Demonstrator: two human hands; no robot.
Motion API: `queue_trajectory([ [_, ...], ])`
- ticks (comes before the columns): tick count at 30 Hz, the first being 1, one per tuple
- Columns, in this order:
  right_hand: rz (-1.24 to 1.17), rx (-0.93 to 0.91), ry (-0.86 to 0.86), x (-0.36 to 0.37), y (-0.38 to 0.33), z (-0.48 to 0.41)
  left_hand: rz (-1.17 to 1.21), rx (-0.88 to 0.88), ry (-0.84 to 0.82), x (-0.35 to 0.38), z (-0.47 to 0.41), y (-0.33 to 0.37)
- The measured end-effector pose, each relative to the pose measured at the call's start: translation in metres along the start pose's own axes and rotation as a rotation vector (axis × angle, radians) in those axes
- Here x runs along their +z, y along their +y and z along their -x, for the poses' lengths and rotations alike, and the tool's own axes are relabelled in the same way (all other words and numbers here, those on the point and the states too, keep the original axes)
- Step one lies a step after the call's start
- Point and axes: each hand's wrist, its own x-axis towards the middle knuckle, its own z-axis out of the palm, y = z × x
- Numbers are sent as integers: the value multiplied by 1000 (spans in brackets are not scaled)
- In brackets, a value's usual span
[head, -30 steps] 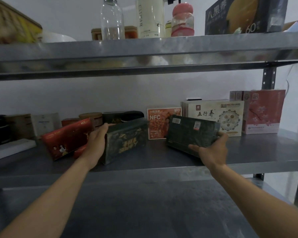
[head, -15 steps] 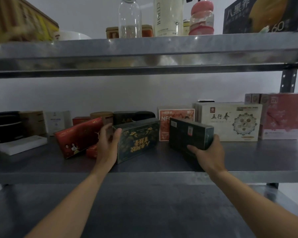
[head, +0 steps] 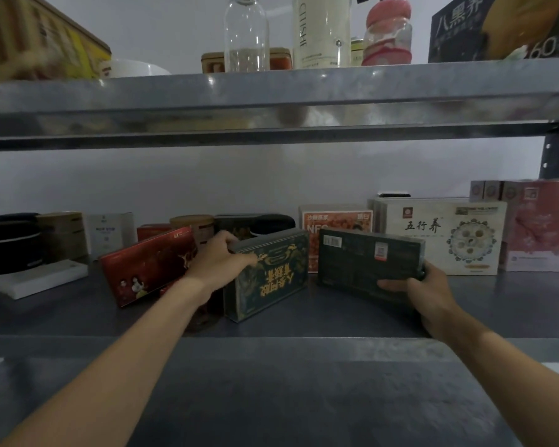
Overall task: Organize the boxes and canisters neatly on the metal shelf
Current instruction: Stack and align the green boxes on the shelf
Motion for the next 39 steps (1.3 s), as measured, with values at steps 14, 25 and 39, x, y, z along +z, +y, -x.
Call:
queue_trajectory([
  [14,-121,10,-24,-5,2,-1,-365,188,-67,9,-22,26],
  [25,-128,12,-47,-7,0,3,448,2,79,42,21,-42],
  [39,-109,-4,-32,-6,1,5,-166,320,256,-9,-10,52],
])
